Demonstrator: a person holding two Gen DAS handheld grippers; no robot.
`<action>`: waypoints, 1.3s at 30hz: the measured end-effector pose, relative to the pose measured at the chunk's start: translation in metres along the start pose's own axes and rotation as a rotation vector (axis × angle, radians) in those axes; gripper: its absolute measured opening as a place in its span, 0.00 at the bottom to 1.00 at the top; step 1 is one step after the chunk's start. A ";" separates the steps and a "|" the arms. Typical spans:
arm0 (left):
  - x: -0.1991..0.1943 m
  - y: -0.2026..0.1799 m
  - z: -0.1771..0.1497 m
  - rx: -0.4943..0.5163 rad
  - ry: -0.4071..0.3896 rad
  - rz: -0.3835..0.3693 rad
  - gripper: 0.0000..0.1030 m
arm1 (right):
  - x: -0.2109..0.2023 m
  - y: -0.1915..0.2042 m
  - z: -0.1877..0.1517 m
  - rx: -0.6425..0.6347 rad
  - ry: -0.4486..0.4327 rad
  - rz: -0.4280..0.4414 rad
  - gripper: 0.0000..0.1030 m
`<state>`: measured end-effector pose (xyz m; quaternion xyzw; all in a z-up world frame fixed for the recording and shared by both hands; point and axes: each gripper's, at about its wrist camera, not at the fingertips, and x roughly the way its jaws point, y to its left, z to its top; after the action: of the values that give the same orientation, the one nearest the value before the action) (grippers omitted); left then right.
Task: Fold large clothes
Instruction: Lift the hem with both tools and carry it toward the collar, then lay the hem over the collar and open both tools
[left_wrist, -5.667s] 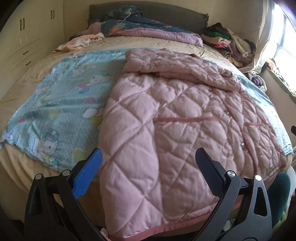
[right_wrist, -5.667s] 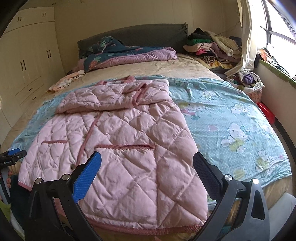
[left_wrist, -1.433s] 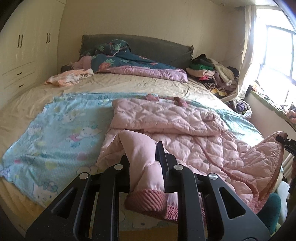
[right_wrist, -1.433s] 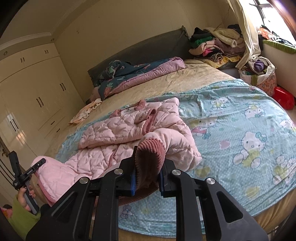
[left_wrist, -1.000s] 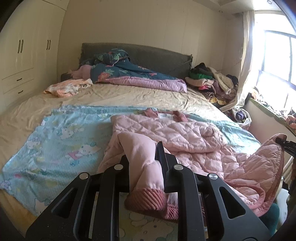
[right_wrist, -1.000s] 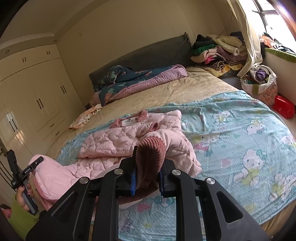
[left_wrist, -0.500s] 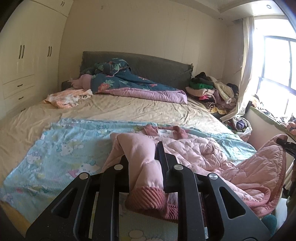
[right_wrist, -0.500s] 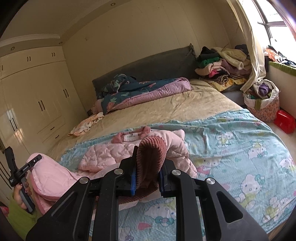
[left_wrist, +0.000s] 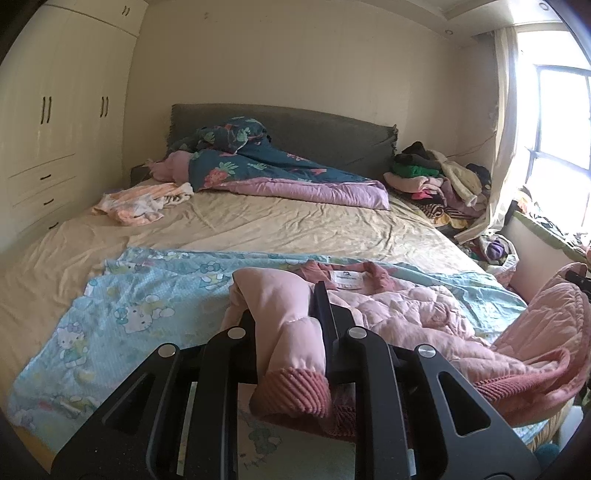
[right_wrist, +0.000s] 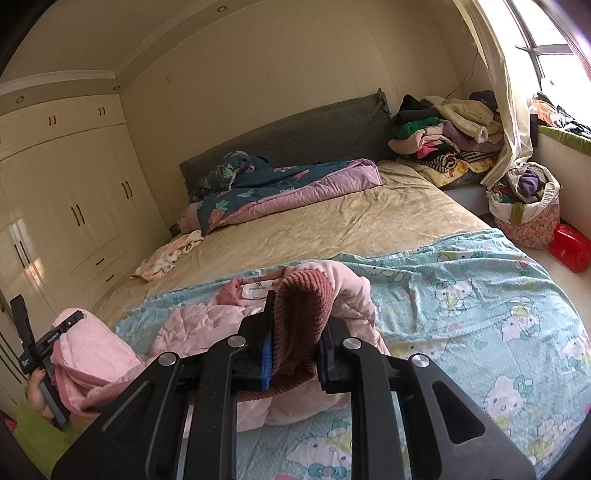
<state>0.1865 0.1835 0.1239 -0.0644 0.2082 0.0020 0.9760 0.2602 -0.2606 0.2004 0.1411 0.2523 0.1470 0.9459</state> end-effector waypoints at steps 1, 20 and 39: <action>0.002 0.001 0.001 -0.001 0.001 0.002 0.12 | 0.005 0.000 0.003 0.000 0.004 -0.003 0.16; 0.069 0.011 0.026 -0.027 0.054 0.078 0.14 | 0.088 -0.038 0.045 0.094 0.075 -0.012 0.16; 0.143 0.022 0.030 -0.045 0.138 0.138 0.15 | 0.174 -0.079 0.051 0.207 0.177 0.007 0.22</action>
<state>0.3286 0.2057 0.0900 -0.0720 0.2787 0.0696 0.9551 0.4471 -0.2816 0.1398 0.2253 0.3480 0.1354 0.8999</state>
